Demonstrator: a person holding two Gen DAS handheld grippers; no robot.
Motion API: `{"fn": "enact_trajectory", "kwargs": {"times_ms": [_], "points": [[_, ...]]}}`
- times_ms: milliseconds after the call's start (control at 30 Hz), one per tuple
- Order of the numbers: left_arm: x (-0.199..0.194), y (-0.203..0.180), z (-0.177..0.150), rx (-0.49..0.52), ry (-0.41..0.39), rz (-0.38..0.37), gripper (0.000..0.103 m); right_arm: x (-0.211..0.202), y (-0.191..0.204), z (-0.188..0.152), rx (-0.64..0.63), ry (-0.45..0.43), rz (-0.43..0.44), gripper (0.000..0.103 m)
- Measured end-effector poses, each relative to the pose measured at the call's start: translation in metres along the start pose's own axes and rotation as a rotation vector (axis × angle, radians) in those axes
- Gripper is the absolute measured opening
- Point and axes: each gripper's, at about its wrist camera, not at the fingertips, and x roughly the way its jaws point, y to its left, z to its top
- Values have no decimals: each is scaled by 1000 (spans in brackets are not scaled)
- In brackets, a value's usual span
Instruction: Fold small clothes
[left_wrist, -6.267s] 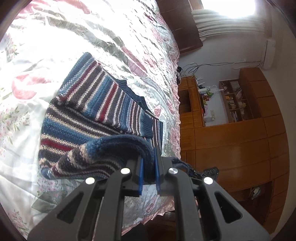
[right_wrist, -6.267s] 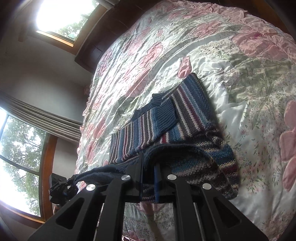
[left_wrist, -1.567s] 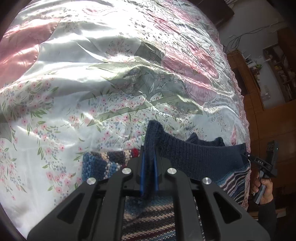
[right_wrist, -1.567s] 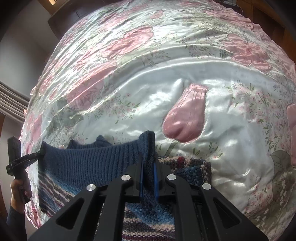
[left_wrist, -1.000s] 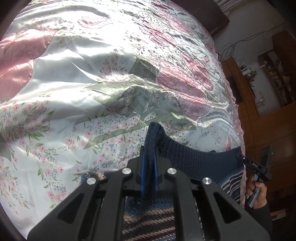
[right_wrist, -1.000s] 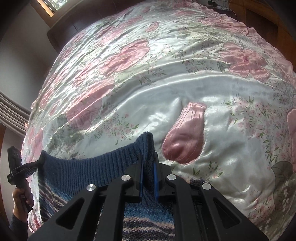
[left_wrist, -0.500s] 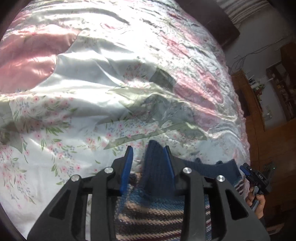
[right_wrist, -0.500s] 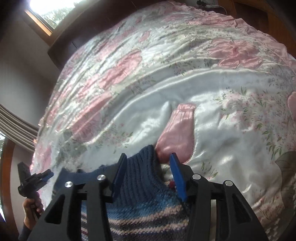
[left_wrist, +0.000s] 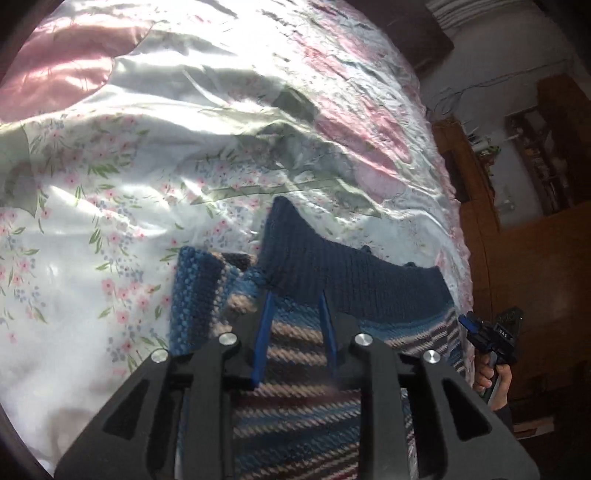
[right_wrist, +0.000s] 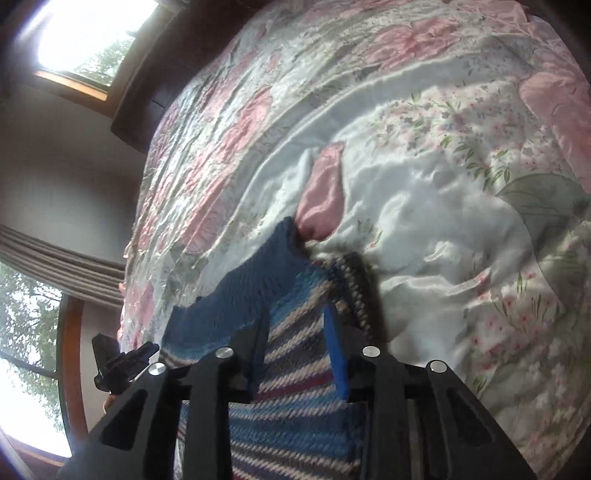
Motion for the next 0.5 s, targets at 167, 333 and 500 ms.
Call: {"fn": "enact_trajectory", "kwargs": {"times_ms": [167, 333, 500], "points": [[-29, -26, -70, 57, 66, -166, 27, -16, 8, -62, -29, 75, 117, 32], [-2, 18, -113, -10, 171, -73, 6, -1, -48, -84, 83, 76, 63, 9], [-17, 25, -113, -60, 127, -100, 23, -20, -52, -87, 108, 33, 60, 11]]}}
